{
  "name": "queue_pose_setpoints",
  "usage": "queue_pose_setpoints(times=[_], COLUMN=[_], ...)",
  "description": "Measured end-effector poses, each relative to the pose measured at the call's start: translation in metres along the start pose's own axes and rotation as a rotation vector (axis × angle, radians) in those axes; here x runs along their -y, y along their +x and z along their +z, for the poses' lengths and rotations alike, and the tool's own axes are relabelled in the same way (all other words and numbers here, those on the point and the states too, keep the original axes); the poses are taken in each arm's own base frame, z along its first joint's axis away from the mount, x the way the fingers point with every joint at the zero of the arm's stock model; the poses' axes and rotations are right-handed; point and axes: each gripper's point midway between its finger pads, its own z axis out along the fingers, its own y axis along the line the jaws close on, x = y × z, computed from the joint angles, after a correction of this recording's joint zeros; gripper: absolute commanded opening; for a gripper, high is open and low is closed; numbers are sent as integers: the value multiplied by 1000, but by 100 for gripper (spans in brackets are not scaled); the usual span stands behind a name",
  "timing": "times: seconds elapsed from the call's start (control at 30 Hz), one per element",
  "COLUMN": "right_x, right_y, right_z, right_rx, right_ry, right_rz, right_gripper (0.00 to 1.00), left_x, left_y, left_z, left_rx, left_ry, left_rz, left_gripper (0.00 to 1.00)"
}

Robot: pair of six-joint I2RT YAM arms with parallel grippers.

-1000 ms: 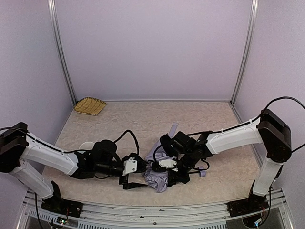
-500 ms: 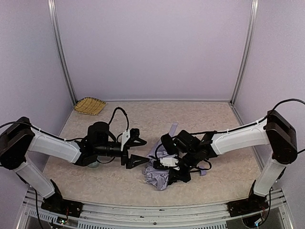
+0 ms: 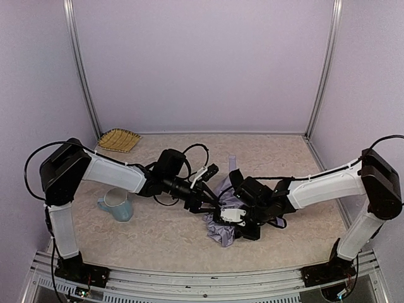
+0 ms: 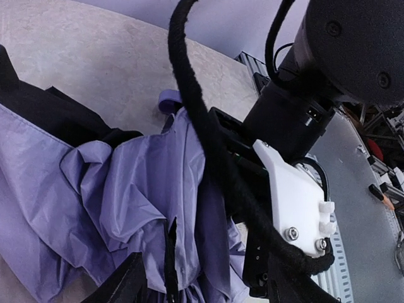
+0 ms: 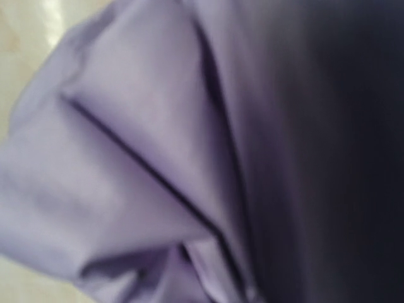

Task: Put away the umbrella

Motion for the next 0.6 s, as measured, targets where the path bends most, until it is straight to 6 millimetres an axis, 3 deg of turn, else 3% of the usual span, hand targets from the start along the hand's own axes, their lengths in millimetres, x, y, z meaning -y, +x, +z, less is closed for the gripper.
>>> queue_pose_setpoints(times=[0.2,0.37,0.5,0.6], right_x=[1,-9,-12,-14], right_y=[0,-23,-41,-42], right_z=[0,-6,-13,-13], right_rx=[-9,91,161,165], right_ry=[58,61,68,66], right_rz=[-54,-141,-189,-209], right_gripper=[2,2,2,2], left_x=[7,16,36,41], left_y=[4,11,-16,-39], left_z=[-3,-36,-72,-82], left_rx=[1,58,187,259], left_ry=[38,-63,-106,-130], left_rz=[-51,-17,121,200], left_gripper=[62,74,75,75])
